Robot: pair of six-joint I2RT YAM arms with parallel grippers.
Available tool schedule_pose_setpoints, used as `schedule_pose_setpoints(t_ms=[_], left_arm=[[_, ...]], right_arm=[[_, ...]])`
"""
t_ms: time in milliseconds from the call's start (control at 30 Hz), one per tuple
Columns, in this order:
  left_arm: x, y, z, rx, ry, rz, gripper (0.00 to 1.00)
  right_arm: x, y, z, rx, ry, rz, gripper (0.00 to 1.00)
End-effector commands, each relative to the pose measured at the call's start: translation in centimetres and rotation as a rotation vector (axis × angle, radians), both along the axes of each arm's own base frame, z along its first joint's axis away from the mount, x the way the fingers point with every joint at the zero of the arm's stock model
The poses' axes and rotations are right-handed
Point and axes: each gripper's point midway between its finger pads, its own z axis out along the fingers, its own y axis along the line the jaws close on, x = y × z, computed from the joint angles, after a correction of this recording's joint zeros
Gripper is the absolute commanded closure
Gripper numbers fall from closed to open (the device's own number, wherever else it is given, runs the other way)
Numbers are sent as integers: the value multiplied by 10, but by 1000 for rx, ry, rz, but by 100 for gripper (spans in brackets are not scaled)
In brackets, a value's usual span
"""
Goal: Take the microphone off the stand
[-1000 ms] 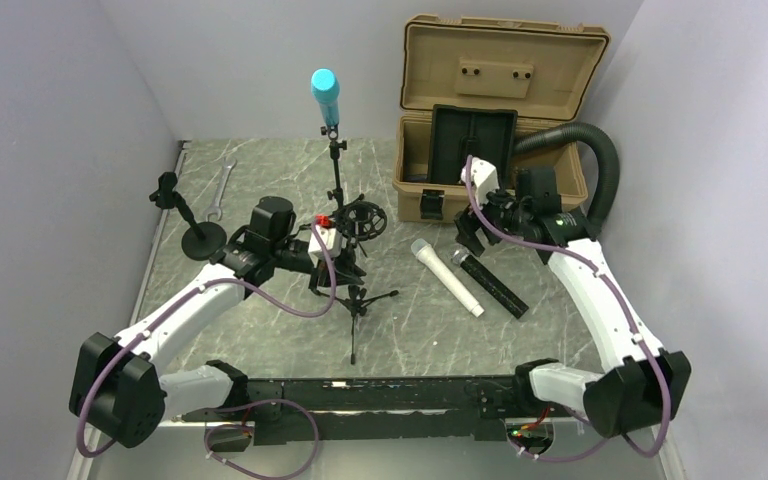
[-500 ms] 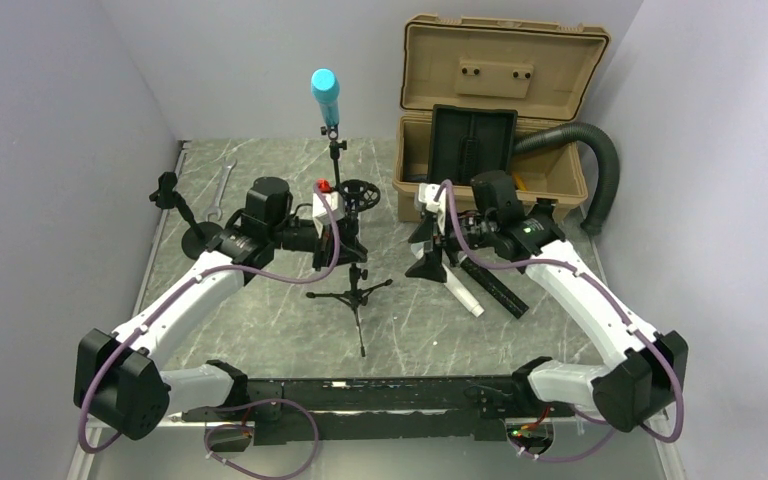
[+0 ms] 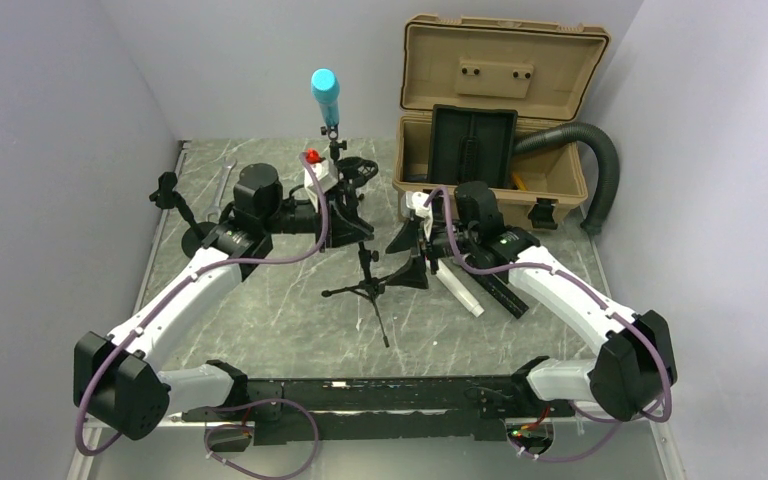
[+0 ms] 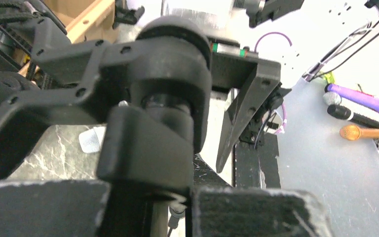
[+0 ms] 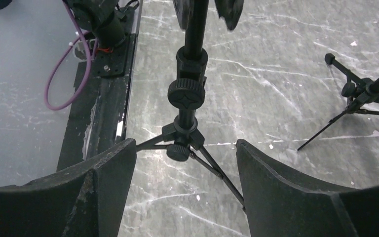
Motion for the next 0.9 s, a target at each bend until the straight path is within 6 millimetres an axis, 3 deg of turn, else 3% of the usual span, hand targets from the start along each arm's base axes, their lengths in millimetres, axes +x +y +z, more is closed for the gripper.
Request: schedule_pose_setpoints(t_ms=[0, 300, 533, 867], left_arm=[[-1, 1, 69, -126, -128, 24, 100], [6, 0, 65, -155, -86, 61, 100], [8, 0, 64, -160, -79, 81, 100], [13, -1, 61, -169, -66, 104, 100]], right_arm=[[1, 11, 20, 93, -35, 26, 25], [15, 17, 54, 135, -53, -30, 26], [24, 29, 65, 177, 15, -28, 30], [26, 45, 64, 178, 91, -17, 46]])
